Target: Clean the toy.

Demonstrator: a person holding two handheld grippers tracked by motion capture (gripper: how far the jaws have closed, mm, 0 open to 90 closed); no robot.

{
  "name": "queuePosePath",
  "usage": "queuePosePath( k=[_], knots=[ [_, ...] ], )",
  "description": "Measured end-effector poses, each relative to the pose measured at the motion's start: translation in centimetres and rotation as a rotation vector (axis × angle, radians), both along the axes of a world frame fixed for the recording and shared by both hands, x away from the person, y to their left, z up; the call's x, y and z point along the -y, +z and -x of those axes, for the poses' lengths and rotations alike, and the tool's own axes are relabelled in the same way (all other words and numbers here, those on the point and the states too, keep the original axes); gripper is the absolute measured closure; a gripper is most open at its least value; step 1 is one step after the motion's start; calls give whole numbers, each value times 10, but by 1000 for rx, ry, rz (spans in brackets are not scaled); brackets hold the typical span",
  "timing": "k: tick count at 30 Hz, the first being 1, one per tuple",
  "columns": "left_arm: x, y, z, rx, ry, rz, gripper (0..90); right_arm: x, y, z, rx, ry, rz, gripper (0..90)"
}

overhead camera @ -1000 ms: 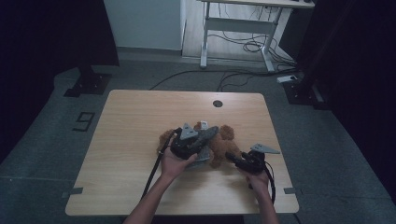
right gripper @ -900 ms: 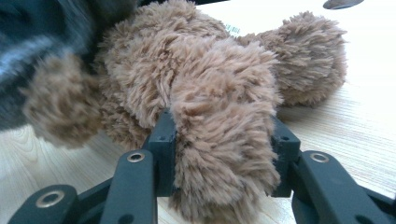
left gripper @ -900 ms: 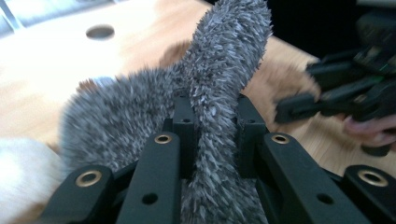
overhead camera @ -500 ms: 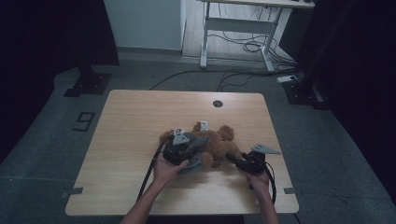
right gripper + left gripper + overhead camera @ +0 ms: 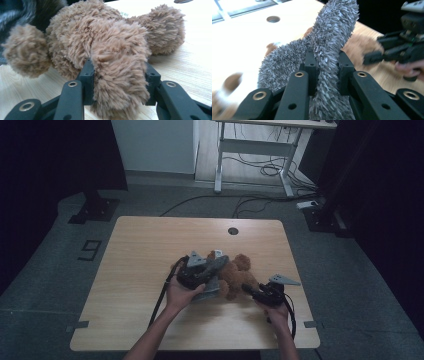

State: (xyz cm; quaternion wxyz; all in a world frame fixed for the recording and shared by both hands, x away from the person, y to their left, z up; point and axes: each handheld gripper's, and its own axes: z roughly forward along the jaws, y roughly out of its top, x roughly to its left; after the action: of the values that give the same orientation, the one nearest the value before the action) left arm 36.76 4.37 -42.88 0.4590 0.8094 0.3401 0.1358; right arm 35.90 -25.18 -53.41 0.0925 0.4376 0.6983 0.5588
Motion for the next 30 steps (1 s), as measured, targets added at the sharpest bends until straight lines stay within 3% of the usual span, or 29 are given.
queuePosePath(
  k=[5, 10, 15, 30],
  knots=[
    [34, -4, -8, -29, -56, -5, 751, 1, 0, -1, 2, 2, -1, 568],
    [50, -29, -4, -63, -82, -41, 753, 2, -1, -2, -4, 8, -6, 568],
    [45, -37, 4, -68, -86, -39, 755, 2, -2, -2, -9, 10, 2, 567],
    [7, -65, 24, -125, -89, -17, 758, 3, -3, -2, -14, 14, -1, 567]
  ],
)
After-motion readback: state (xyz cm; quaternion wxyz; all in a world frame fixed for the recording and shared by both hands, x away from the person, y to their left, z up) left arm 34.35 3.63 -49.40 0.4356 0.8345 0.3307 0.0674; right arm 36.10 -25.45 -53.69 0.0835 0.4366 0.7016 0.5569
